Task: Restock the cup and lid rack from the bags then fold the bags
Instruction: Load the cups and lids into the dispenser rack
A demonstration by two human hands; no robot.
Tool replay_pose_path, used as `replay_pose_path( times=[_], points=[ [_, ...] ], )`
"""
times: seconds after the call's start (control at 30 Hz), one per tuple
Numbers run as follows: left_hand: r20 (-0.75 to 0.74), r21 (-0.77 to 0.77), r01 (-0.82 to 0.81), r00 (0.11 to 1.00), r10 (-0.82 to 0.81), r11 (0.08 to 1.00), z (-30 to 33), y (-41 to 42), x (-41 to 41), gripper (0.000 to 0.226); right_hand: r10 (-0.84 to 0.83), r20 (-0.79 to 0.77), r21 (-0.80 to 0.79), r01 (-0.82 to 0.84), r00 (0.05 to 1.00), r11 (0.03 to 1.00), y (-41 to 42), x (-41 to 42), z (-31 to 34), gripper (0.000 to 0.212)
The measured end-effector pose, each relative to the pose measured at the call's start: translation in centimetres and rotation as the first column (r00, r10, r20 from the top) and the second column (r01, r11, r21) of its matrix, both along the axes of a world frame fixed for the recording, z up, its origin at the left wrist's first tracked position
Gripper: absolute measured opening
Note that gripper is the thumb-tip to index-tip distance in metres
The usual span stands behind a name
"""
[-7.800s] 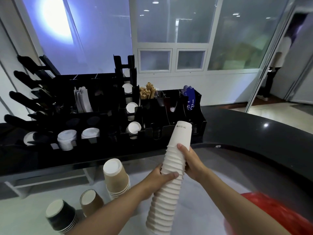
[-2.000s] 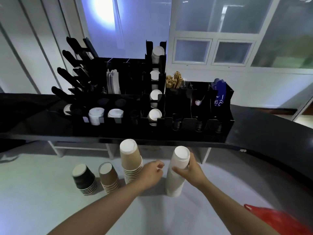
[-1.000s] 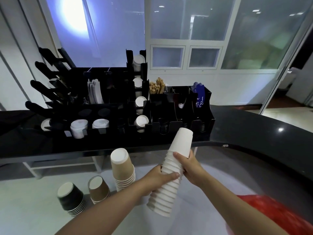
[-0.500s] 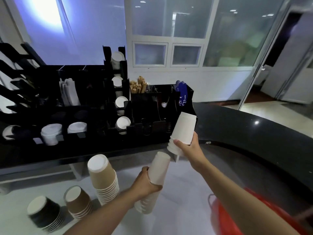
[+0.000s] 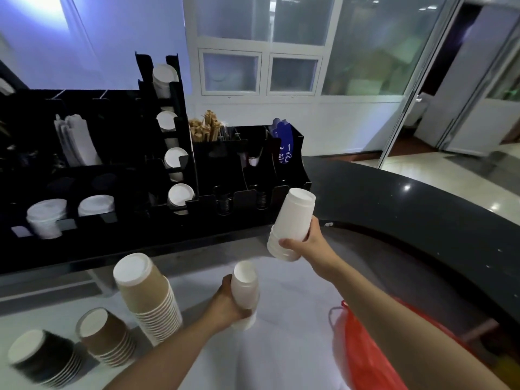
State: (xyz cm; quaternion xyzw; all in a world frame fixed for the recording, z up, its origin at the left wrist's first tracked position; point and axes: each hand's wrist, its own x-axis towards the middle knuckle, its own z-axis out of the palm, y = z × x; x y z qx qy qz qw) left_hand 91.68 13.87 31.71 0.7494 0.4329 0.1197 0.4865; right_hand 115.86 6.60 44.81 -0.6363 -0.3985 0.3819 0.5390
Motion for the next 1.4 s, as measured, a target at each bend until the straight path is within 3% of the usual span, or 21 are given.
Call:
replay_pose_path(
  times=[0.13,0.27,0.33,0.47,0.57,0.67,0.8,0.93,1.07,1.23,1.4],
  points=[
    [0.037,-0.034,0.001,0.999,0.000,0.999,1.2,0.7,-1.5,0.118,0.063,0.017,0.015,-0.063,0.998,0.998,1.6,-0.8,0.7,0.096],
    [0.015,0.084,0.033,0.999,-0.034,0.996,4.9,1.6,-2.0,0.121,0.131,0.052,0.049,-0.133,0.990,0.990,4.3,-2.3,2.7,0.094],
    [0.013,0.174,0.011,1.000,-0.013,0.985,7.4,1.9,-2.0,0.101,0.161,0.065,0.081,-0.166,0.985,0.983,5.9,-3.0,4.3,0.093],
    [0.118,0.476,-0.109,0.991,0.059,0.873,14.0,3.1,-2.1,0.034,0.202,0.095,0.202,-0.218,0.975,0.955,9.5,-4.1,9.1,0.096],
    [0.172,0.637,-0.189,0.980,0.101,0.747,19.6,4.9,-2.6,0.015,0.204,0.122,0.274,-0.231,0.971,0.934,12.3,-5.2,13.0,0.095],
    [0.152,0.719,-0.199,0.980,0.129,0.666,24.5,7.2,-3.7,0.020,0.196,0.126,0.328,-0.227,0.972,0.917,15.1,-6.5,16.4,0.091],
    [0.000,0.806,-0.125,0.978,0.210,0.579,28.7,10.9,-6.3,0.032,0.141,0.145,0.370,-0.186,0.979,0.910,18.4,-8.4,19.5,0.080],
    [-0.017,0.814,-0.138,0.965,0.261,0.564,30.3,15.3,-8.8,0.041,0.061,0.186,0.429,-0.137,0.981,0.893,21.4,-9.7,21.1,0.057],
    [-0.093,0.866,-0.050,0.961,0.259,0.497,30.3,20.1,-10.2,0.049,0.000,0.215,0.407,-0.090,0.977,0.909,24.4,-10.9,21.9,0.082],
    [-0.260,0.856,0.099,0.930,0.259,0.507,29.9,25.2,-10.5,0.065,-0.098,0.286,0.395,-0.024,0.953,0.918,28.1,-12.7,22.0,0.081],
    [-0.304,0.861,0.166,0.926,0.224,0.481,28.6,28.1,-10.5,0.073,-0.120,0.377,0.337,-0.016,0.918,0.941,31.4,-14.0,21.6,0.085]
  ],
)
